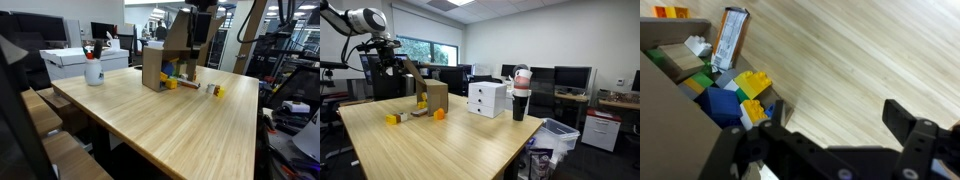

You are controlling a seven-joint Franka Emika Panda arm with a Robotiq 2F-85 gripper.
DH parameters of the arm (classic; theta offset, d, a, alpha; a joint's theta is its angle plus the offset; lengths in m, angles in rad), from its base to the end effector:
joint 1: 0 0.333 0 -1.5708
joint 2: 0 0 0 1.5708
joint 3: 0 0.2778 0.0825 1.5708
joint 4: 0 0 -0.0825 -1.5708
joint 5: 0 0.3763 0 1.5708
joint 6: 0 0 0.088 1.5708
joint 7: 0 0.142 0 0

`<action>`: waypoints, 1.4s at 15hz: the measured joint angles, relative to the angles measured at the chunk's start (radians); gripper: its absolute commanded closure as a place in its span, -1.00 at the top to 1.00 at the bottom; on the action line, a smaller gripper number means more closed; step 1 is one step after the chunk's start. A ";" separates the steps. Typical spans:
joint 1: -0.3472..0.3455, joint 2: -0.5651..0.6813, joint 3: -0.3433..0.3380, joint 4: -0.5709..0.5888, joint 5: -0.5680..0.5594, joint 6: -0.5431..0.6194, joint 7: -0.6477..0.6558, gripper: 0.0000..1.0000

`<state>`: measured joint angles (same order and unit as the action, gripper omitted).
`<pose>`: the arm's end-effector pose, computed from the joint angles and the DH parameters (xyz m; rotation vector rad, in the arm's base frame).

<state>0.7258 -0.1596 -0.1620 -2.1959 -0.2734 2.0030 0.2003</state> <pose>0.4322 0.2436 0.3817 2.8380 0.7025 0.0753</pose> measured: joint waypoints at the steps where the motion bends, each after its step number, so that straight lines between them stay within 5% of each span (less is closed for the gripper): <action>1: -0.063 0.000 0.051 0.007 0.035 -0.013 -0.023 1.00; 7: -0.324 0.000 0.209 0.083 0.154 -0.066 -0.126 1.00; 10: -0.392 -0.002 0.242 0.131 0.170 -0.091 -0.140 1.00; 21: -0.463 -0.029 0.295 0.222 0.174 -0.122 -0.141 1.00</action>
<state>0.2624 -0.1889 0.1332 -1.9741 -0.0992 1.8810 0.0597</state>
